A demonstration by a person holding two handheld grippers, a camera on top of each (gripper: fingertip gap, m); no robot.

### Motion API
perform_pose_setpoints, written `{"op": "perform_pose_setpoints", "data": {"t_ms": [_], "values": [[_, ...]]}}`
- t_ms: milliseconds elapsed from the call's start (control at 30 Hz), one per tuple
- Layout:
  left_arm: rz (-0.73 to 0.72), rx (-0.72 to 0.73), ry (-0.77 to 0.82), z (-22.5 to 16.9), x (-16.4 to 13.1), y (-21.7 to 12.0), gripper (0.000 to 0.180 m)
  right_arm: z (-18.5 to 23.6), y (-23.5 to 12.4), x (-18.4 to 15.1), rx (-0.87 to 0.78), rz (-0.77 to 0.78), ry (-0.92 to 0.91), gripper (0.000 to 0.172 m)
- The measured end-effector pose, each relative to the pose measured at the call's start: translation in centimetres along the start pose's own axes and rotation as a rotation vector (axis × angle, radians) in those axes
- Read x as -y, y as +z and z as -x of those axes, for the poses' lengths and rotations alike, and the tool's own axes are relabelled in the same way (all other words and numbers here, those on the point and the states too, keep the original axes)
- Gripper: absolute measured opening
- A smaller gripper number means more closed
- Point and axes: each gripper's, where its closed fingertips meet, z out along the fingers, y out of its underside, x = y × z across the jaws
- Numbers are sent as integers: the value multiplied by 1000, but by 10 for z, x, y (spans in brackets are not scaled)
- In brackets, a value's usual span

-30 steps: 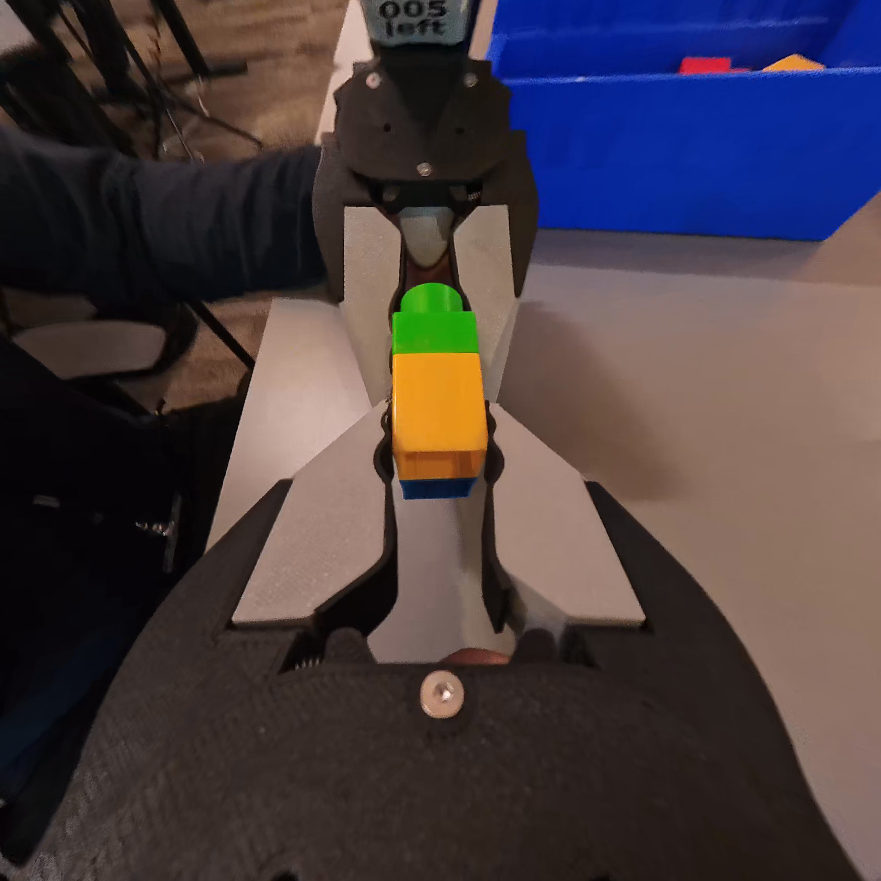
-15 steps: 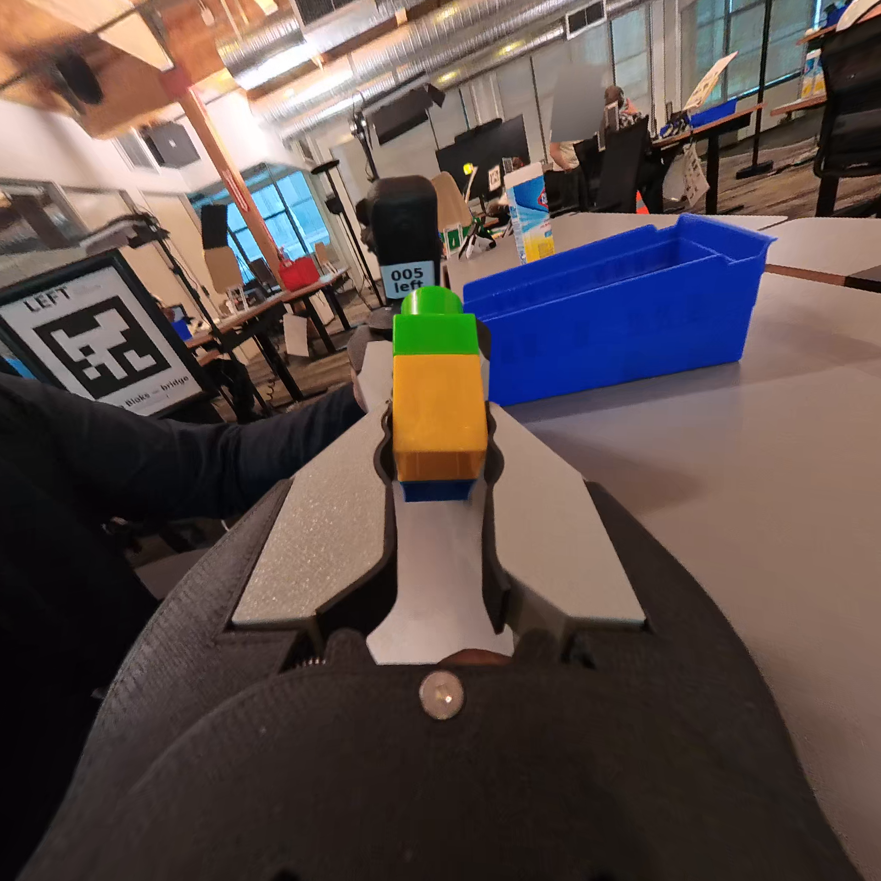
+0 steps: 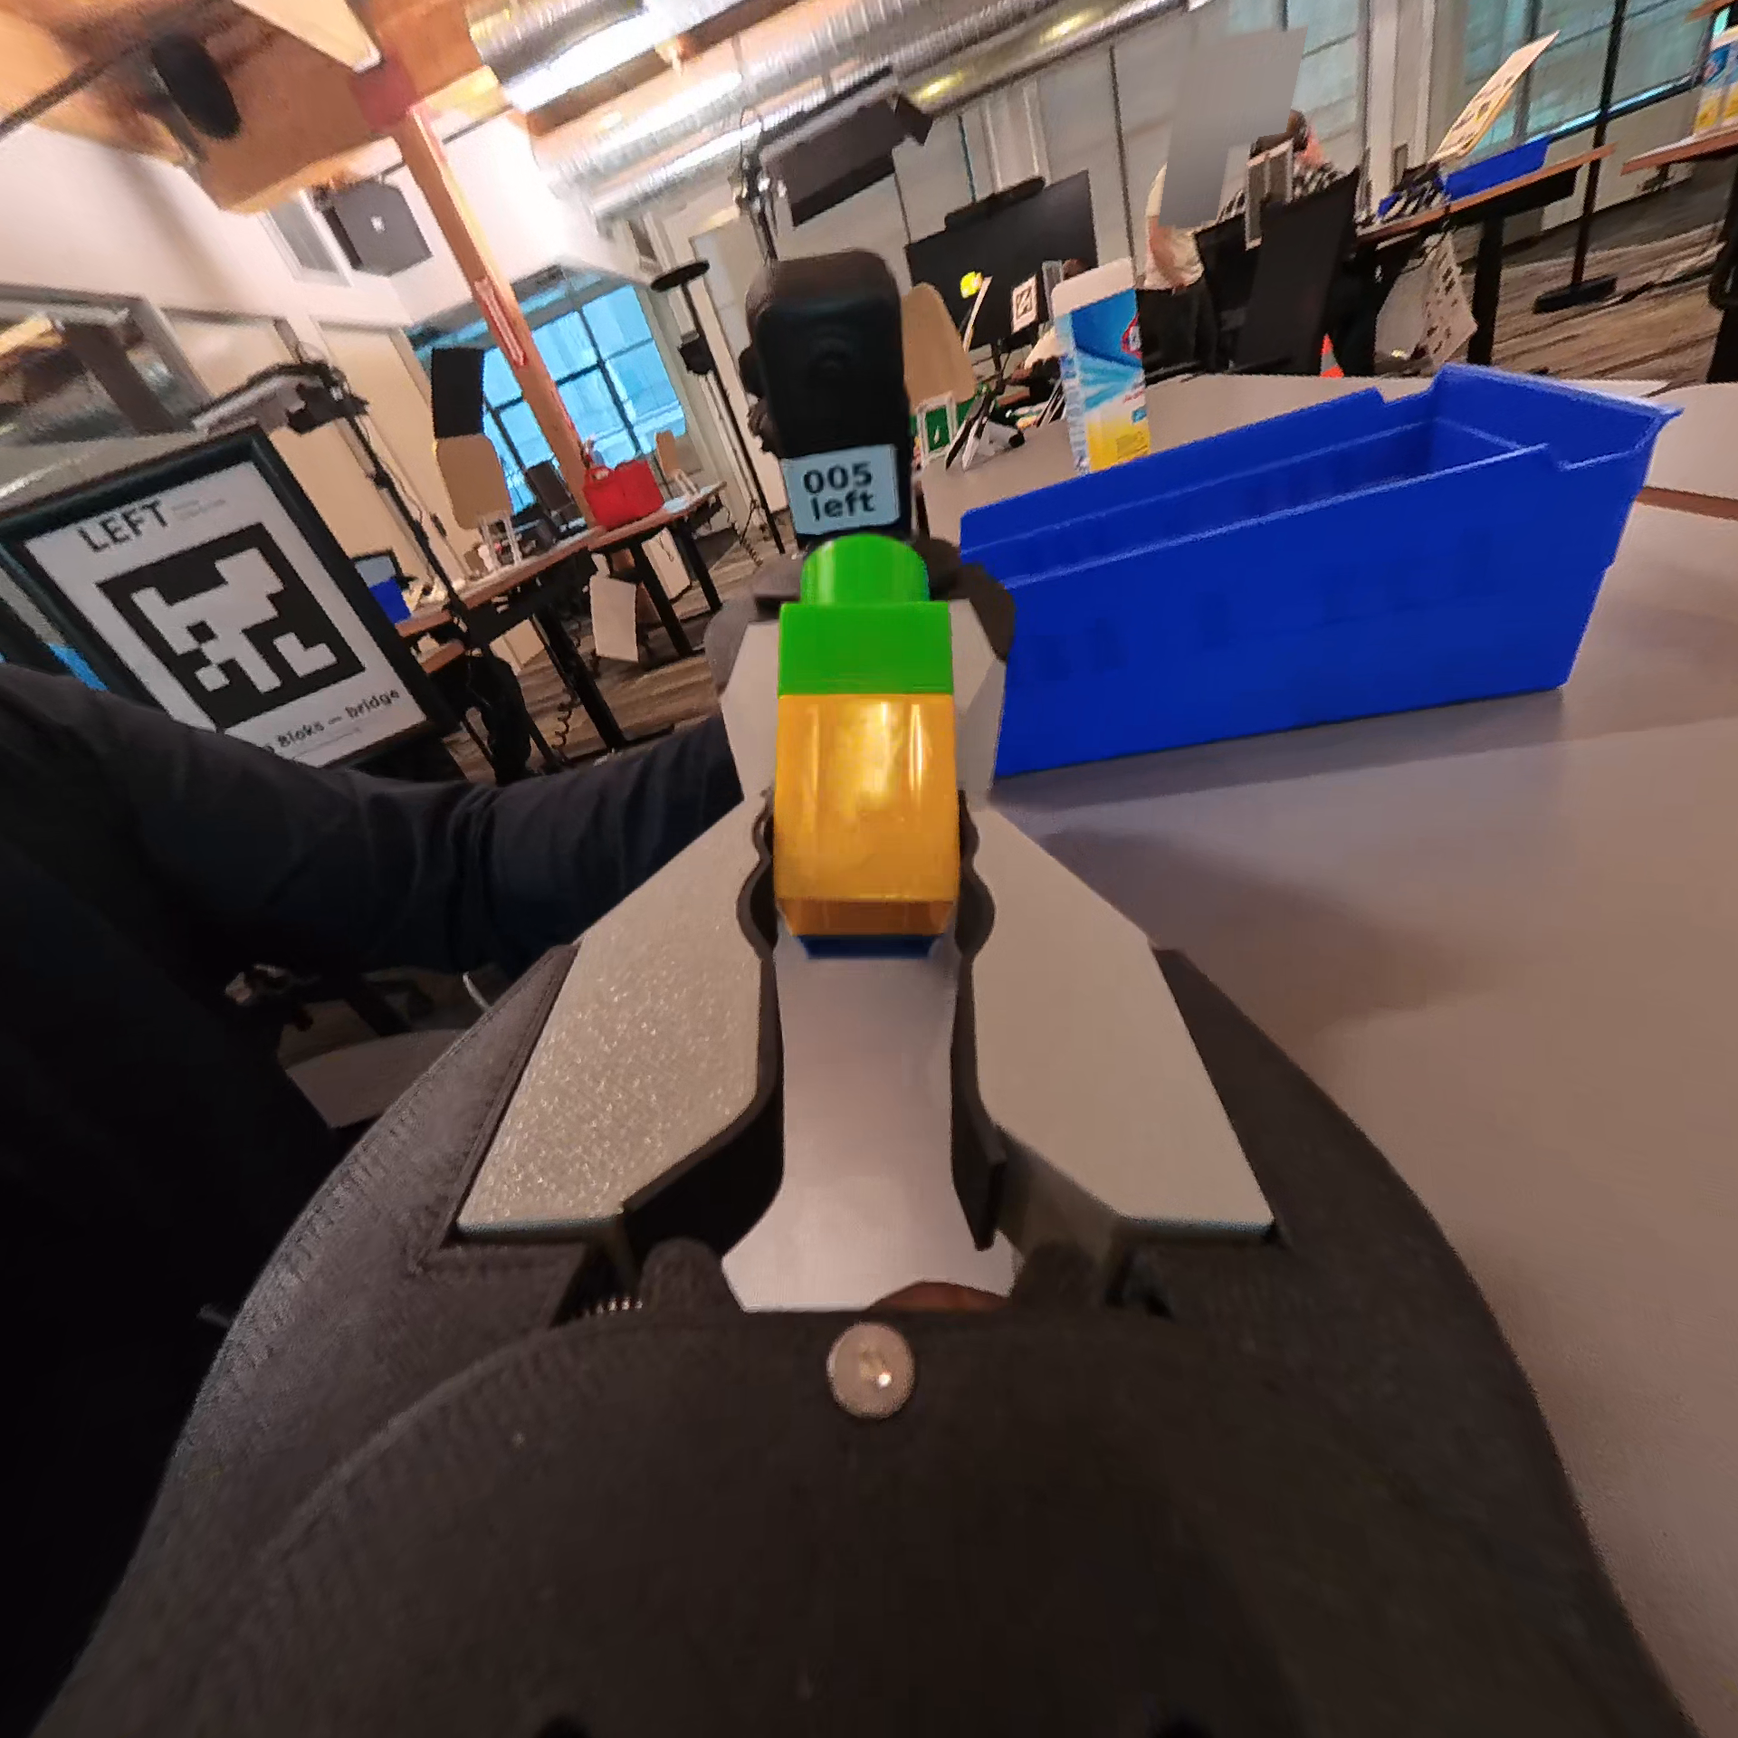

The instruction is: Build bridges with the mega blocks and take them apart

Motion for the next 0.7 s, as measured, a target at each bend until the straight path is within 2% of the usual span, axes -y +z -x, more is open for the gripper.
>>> {"op": "perform_pose_setpoints", "data": {"t_ms": [100, 267, 500, 700], "values": [[-47, -17, 1, -2, 8, -5, 35, 3, 3, -21, 29, 121, -12, 33], [-4, -30, 22, -6, 1, -3, 34, 3, 8, -41, 41, 235, 1, 34], [91, -36, 39, -8, -16, 5, 34, 3, -8, -21, 6, 184, -62, 40], [159, -17, 50, -6, -30, 10, 34, 2, -1, -34, -10, 250, -73, 33]]}}
